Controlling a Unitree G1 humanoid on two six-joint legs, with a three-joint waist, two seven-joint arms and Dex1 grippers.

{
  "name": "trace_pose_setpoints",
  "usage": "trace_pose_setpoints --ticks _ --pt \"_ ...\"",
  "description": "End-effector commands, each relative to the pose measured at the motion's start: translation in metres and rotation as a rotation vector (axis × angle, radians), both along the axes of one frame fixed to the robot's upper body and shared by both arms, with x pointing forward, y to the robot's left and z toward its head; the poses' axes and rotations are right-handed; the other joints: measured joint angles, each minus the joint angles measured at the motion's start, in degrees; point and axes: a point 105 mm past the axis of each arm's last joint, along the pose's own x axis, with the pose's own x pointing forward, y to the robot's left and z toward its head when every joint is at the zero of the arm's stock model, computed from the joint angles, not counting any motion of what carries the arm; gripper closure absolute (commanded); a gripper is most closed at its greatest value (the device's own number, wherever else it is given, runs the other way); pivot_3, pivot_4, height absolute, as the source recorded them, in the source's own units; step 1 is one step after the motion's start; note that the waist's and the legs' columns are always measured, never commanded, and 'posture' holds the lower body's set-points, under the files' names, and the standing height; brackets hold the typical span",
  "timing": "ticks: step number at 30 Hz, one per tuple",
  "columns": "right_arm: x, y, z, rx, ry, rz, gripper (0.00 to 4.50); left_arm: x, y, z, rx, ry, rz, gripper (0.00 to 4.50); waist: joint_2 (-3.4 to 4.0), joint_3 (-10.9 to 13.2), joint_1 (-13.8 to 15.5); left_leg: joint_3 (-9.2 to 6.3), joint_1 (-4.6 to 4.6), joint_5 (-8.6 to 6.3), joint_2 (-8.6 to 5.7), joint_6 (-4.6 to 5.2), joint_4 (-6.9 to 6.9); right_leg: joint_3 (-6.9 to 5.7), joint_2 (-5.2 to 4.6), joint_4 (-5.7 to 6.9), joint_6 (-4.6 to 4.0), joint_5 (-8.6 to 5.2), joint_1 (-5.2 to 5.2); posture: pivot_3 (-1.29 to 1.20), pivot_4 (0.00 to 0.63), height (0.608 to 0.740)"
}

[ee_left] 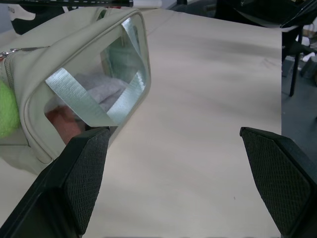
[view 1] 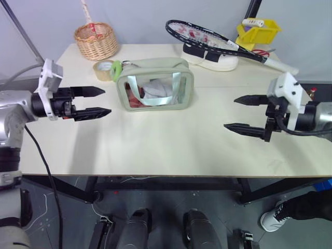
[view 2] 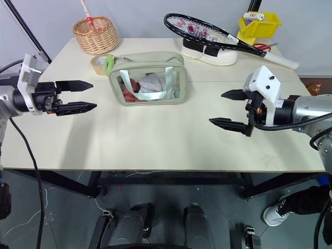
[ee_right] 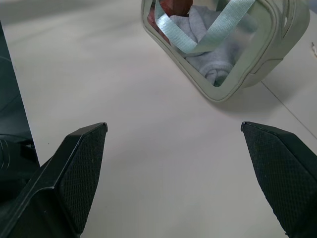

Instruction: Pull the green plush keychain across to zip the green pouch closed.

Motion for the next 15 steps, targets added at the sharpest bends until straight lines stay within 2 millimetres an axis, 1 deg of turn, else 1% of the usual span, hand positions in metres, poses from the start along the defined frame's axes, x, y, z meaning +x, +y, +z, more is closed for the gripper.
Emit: trace_pose_setpoints --ticks 1,5,8,11,15 --pt "-0.003 -0.001 0.013 0.001 -0.057 -0.001 0.0 -0.003 -0.002 0.013 -0.012 -0.041 -0.01 0.05 0.0 0.0 0.0 0.0 0.0 0.0 0.0 0.0 0.0 0.0 0.0 0.0 0.0 0.0 0.0 0.0 0.15 0.659" --pt "-0.003 -0.001 0.012 0.003 -0.059 -0.004 0.0 -0.005 -0.004 0.009 0.008 -0.041 -0.025 0.05 0.0 0.0 0.0 0.0 0.0 0.0 0.0 0.0 0.0 0.0 0.0 0.0 0.0 0.0 0.0 0.0 0.15 0.659" --pt "0.001 0.003 0.014 0.01 -0.069 0.003 0.0 -0.006 -0.005 0.014 -0.011 -0.052 -0.034 0.05 0.0 0.0 0.0 0.0 0.0 0.0 0.0 0.0 0.0 0.0 0.0 0.0 0.0 0.0 0.0 0.0 0.15 0.659" --pt "0.015 0.015 0.018 -0.004 -0.11 0.005 0.0 -0.005 -0.007 0.026 -0.065 -0.082 -0.036 0.05 0.0 0.0 -0.4 0.01 0.03 0.0 0.01 0.0 0.0 0.02 0.01 0.01 -0.01 0.01 0.0 0.0 0.15 0.659" --pt "0.055 0.046 0.029 -0.066 -0.18 0.008 0.0 0.003 -0.005 0.043 -0.159 -0.154 0.017 0.05 0.0 0.0 -0.8 0.0 0.04 0.02 0.04 0.0 0.01 0.02 0.08 0.04 -0.05 0.05 -0.02 0.0 0.15 0.659"
